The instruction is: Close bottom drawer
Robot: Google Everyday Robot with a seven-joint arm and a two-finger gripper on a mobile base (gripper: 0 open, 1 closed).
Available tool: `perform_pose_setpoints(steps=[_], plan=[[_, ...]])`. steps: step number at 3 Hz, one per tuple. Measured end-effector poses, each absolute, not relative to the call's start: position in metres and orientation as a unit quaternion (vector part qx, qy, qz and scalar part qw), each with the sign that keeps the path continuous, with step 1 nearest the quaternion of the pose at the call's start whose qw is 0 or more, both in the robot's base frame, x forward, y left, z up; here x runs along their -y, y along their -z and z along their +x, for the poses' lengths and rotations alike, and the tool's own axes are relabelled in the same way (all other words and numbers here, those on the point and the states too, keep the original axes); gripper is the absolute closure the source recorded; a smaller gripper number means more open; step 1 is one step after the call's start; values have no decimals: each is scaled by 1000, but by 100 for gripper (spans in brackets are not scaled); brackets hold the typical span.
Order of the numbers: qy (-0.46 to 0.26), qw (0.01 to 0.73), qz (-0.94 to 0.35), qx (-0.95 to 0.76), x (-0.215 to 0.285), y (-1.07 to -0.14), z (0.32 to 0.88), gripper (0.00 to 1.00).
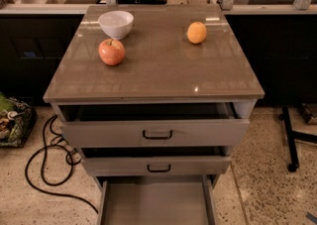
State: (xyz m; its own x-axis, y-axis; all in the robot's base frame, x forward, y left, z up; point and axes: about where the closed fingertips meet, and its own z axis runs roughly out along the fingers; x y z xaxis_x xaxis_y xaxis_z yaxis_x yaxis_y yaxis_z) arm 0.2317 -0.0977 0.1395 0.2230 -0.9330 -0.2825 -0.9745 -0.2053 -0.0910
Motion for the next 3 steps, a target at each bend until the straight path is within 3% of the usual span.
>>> perform_pose_setpoints(steps=[3], plan=[[-22, 129, -798, -588, 99, -130, 276, 100]])
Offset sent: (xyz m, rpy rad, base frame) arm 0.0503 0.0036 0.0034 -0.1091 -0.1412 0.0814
